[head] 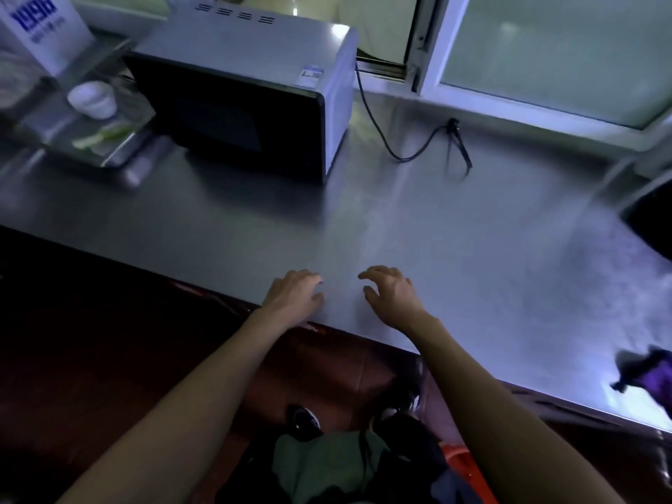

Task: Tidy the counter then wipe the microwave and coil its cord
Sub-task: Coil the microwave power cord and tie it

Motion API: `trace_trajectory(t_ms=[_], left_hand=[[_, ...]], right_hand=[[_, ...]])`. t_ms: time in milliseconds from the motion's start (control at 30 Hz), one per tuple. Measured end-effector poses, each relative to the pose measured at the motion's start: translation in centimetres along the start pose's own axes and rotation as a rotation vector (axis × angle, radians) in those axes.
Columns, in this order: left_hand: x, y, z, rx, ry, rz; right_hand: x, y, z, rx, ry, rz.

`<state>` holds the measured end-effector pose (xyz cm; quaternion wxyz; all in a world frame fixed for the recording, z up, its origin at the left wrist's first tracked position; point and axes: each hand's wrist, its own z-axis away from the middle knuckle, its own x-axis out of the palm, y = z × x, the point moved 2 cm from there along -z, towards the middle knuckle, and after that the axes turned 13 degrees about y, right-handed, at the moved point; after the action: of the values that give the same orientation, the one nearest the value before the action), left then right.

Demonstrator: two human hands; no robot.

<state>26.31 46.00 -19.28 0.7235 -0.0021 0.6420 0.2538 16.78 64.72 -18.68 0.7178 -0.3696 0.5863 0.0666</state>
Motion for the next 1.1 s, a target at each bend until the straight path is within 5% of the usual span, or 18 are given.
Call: trace_trajectory(t_ms=[467, 1100], left_hand=[[0.5, -0.3, -3.1, 0.059, -0.022, 0.065], [-0.8, 7.5, -21.2, 0.132, 0.003, 0.036]], right_hand=[[0.9, 0.1, -1.8, 0.054, -0.033, 0.023], [-5.5, 13.0, -14.4, 0.233, 0.073, -0.11]])
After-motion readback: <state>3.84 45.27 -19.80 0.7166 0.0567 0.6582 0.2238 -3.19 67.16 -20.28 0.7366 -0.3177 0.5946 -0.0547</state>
